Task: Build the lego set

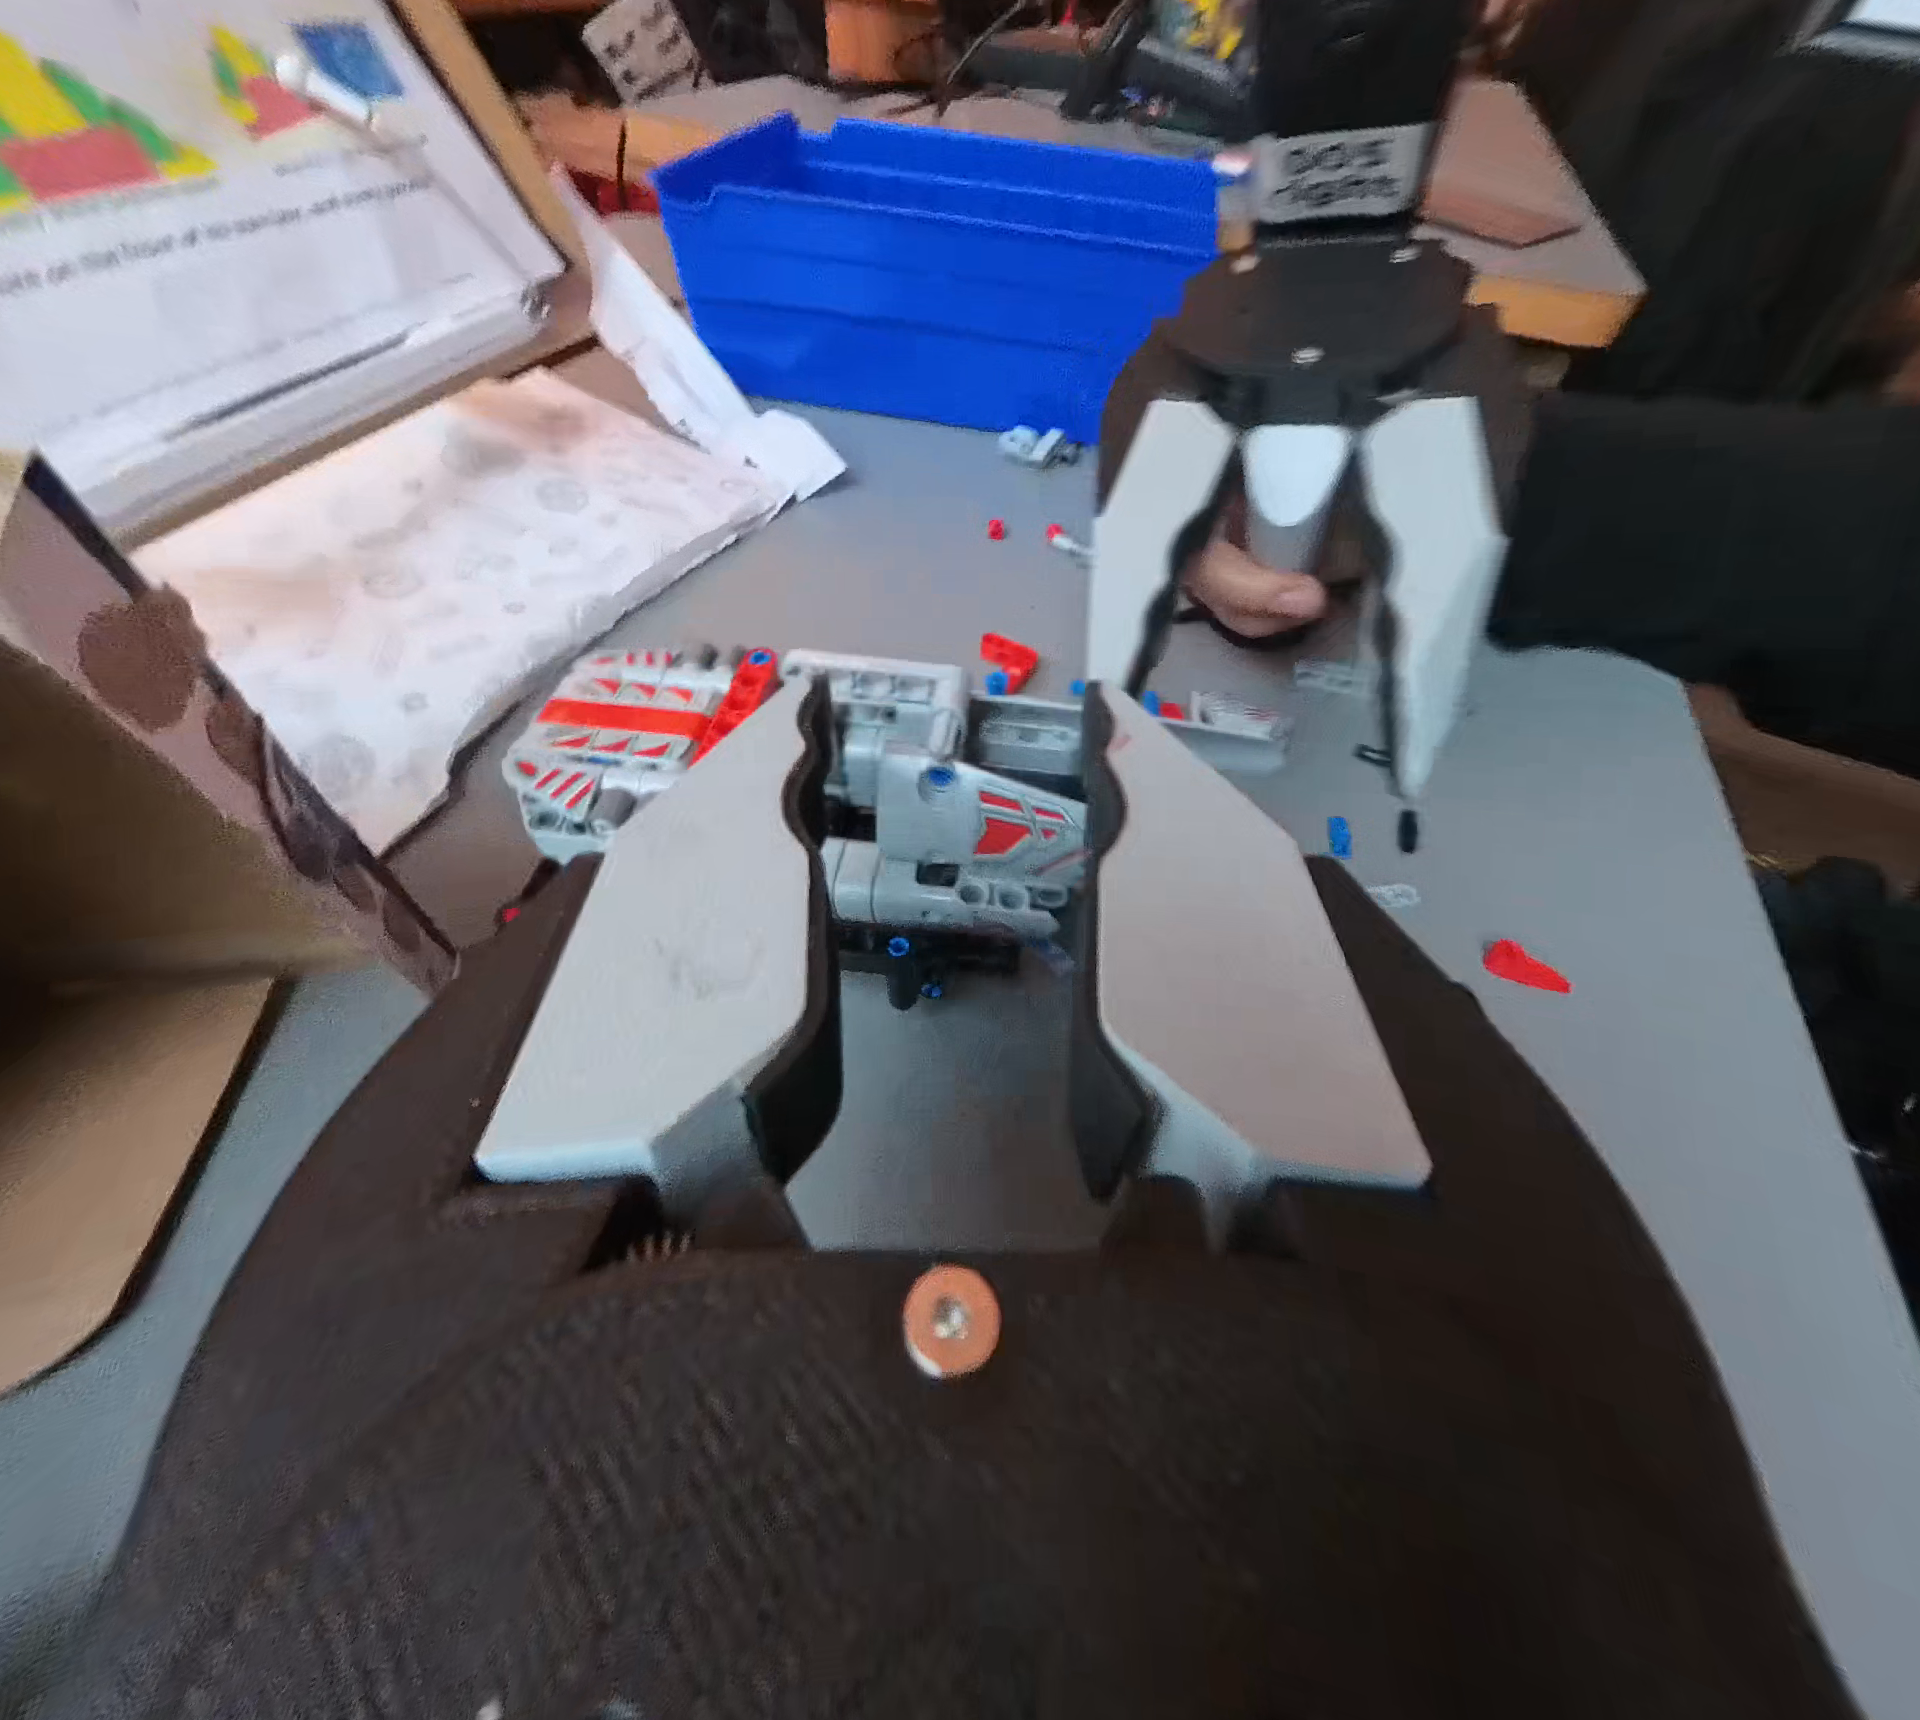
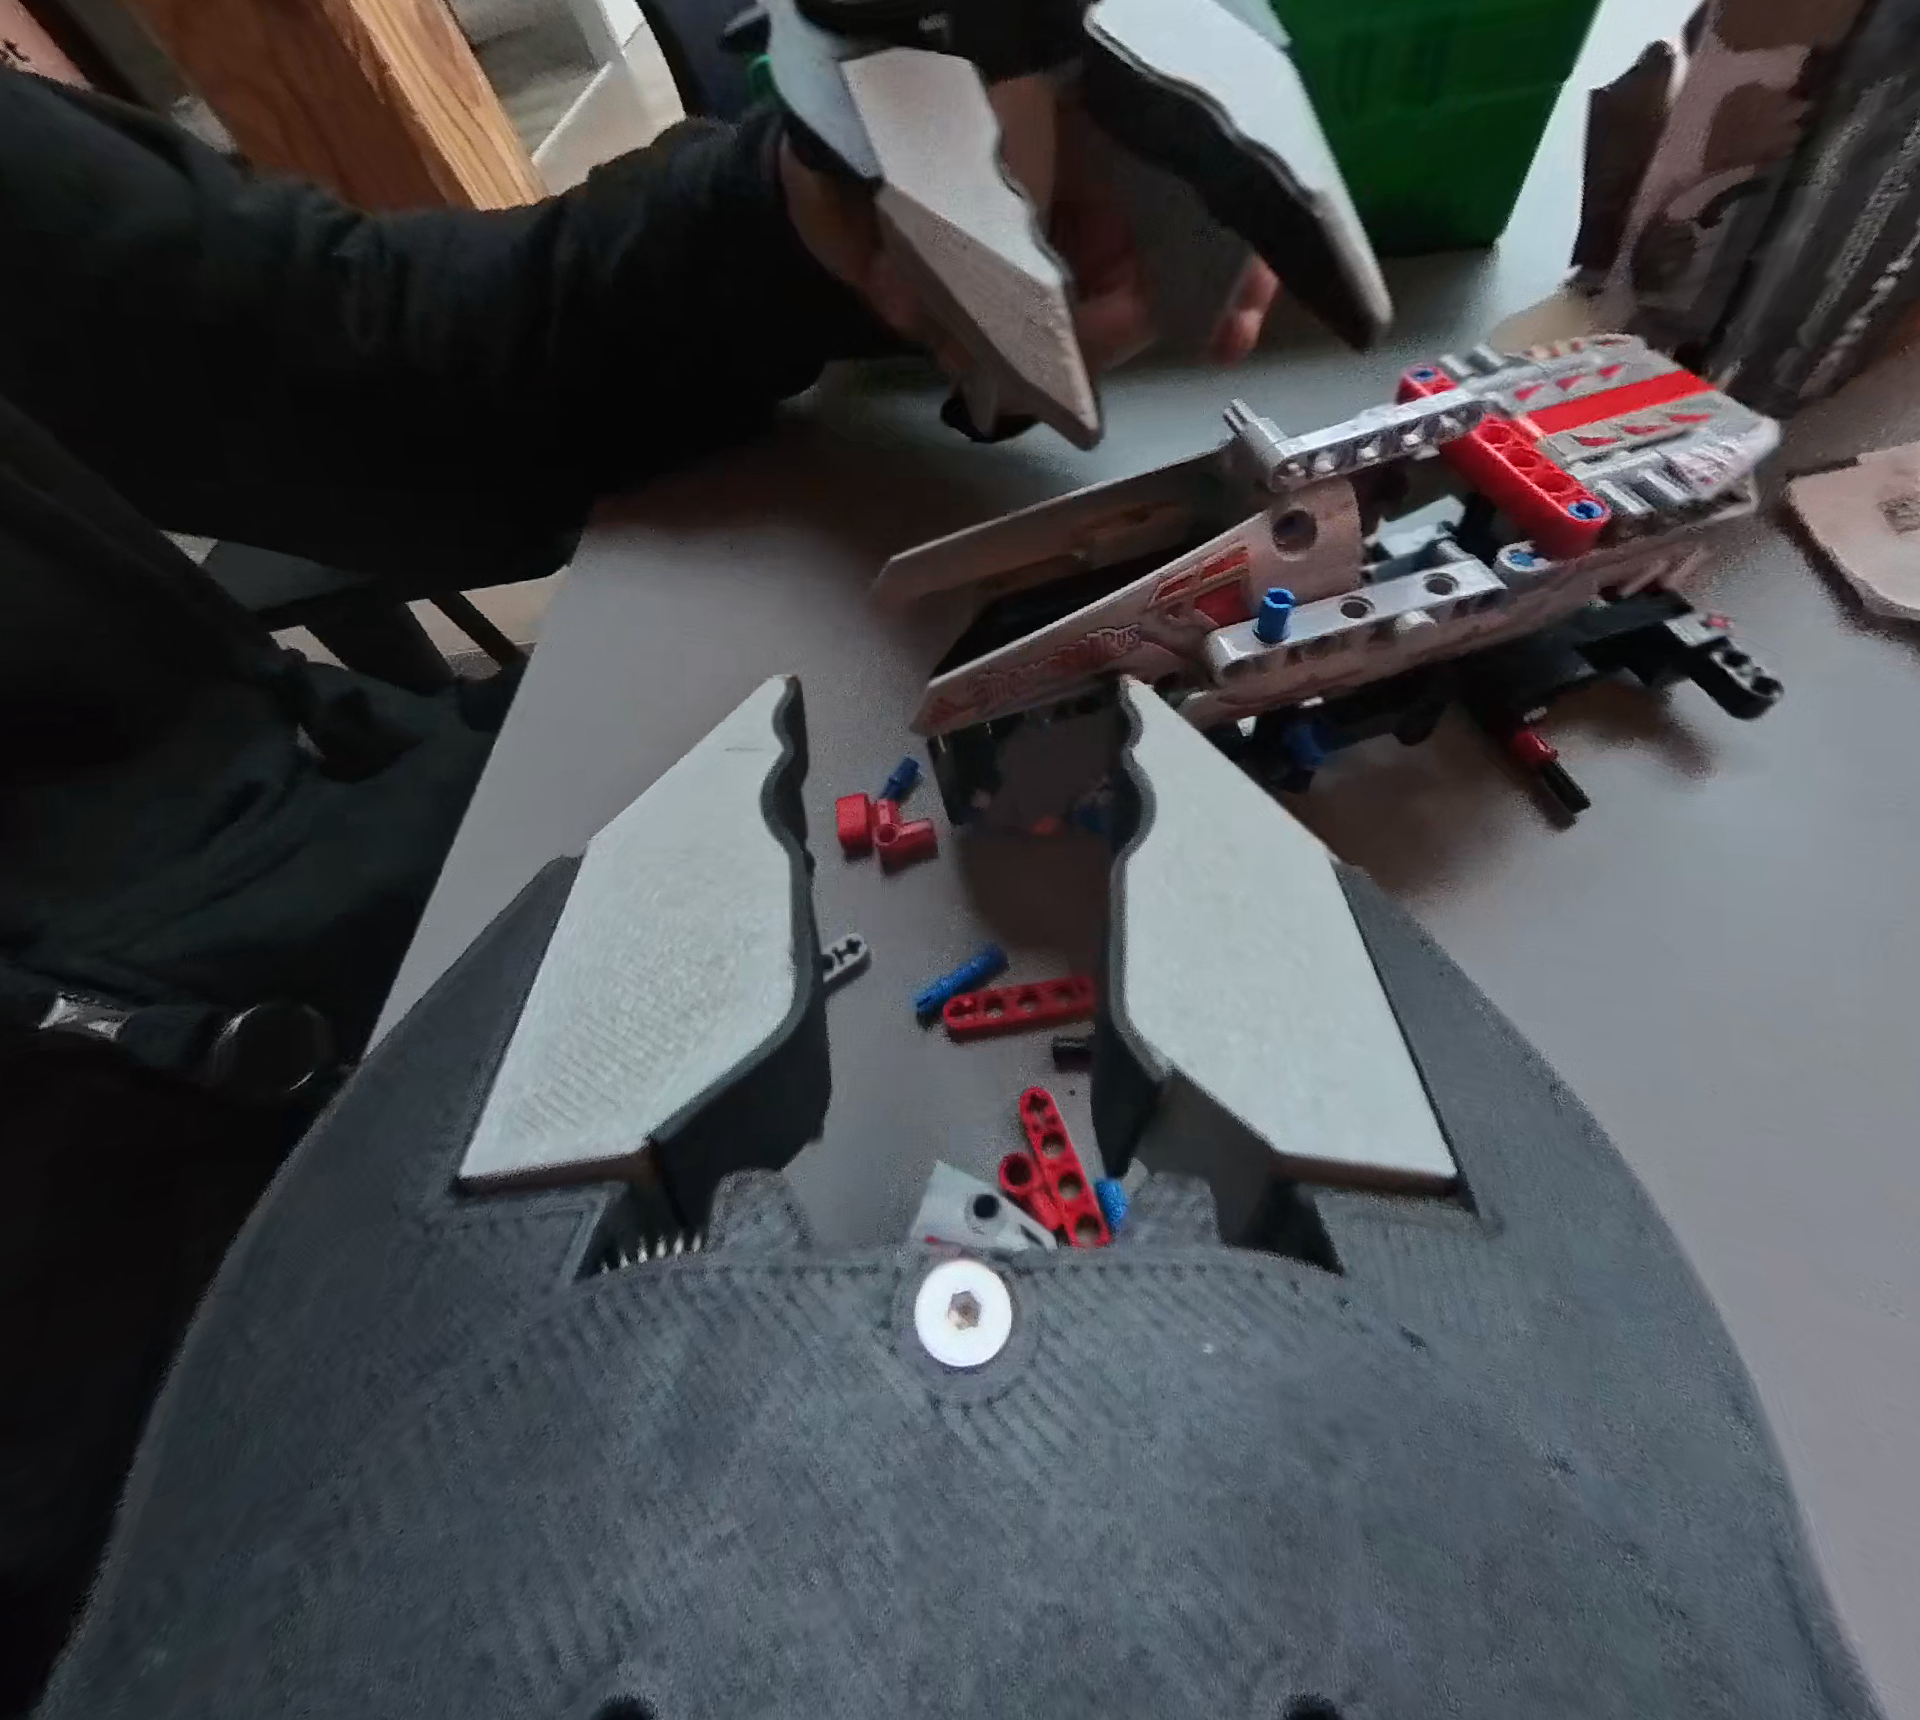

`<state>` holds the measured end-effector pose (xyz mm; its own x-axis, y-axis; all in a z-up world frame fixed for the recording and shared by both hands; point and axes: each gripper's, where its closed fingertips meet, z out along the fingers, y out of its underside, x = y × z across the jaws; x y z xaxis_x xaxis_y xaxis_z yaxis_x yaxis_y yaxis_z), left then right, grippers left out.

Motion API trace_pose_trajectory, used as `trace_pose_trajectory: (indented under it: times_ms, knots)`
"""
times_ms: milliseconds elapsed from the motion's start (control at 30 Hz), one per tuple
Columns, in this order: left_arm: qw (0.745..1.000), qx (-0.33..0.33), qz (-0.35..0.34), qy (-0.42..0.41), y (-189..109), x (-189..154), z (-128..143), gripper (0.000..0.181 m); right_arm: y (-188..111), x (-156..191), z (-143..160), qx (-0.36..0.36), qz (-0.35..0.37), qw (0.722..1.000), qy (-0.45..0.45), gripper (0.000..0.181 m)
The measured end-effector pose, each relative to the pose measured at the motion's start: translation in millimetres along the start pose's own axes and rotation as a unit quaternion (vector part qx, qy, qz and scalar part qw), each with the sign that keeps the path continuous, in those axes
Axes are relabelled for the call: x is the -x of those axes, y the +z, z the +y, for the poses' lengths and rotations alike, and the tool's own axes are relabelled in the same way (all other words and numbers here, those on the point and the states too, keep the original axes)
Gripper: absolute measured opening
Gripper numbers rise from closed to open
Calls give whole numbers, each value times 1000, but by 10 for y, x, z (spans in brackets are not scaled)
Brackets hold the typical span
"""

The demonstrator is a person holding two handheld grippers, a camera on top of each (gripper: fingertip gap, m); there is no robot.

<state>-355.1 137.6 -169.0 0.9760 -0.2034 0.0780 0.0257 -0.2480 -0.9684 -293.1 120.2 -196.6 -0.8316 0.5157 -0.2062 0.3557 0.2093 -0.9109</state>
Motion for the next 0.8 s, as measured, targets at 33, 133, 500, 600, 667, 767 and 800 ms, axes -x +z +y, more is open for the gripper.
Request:
trace_pose_trajectory:
  times_ms: [33,133,500,600,667,767,800]
  knots:
    - [1000,19,-18,-2,35,50,43,46,30,46,1,3,-5,1000,-14,58]
    - [996,76,-36,39,79,73,183,28,45,-70,21,18,54,997,-49,48]
    - [981,90,121,126,-100,-97,225,16,-124,-381,-71,6,143,988,-50,47]
    - [973,61,184,126,-116,-199,222,16,-43,-344,-32,24,146,987,-67,47]
    - [977,39,175,117,-66,-173,194,17,1,-307,-32,29,151,984,-86,47]
    - [976,31,173,131,-51,-219,189,16,18,-272,-61,25,152,983,-100,46]
    - [975,27,175,133,-41,-241,191,16,22,-242,-78,17,146,984,-97,47]
